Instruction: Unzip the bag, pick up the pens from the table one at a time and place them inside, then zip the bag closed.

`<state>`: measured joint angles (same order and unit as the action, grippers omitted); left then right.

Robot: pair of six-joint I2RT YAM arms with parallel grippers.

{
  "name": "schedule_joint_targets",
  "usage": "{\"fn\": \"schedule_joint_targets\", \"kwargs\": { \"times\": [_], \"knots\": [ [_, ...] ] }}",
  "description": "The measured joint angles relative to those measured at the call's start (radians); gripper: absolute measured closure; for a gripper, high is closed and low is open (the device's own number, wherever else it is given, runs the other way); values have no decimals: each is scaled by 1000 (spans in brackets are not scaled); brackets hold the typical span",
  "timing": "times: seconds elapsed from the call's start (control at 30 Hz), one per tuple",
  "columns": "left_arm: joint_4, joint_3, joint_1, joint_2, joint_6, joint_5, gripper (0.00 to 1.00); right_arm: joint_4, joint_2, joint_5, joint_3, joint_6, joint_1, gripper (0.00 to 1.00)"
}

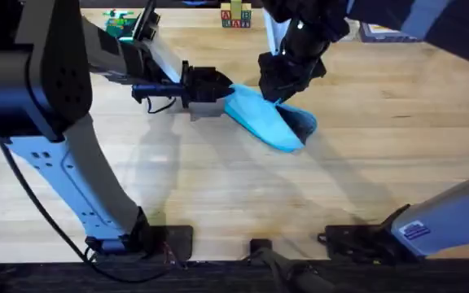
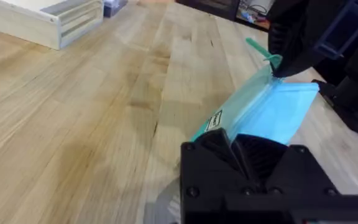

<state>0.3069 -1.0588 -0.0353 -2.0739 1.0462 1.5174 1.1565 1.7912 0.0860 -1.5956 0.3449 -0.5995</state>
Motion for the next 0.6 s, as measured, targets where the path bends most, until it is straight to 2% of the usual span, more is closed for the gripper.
{"fn": "schedule_joint_targets", "kwargs": {
  "times": [0.27, 0.6],
  "knots": [
    [0, 2, 1, 0, 0, -4, 959, -7, 0, -11, 53, 44, 48, 968],
    [0, 2, 1, 0, -14, -4, 959, 26, 0, -12, 54, 46, 51, 967]
  ]
}}
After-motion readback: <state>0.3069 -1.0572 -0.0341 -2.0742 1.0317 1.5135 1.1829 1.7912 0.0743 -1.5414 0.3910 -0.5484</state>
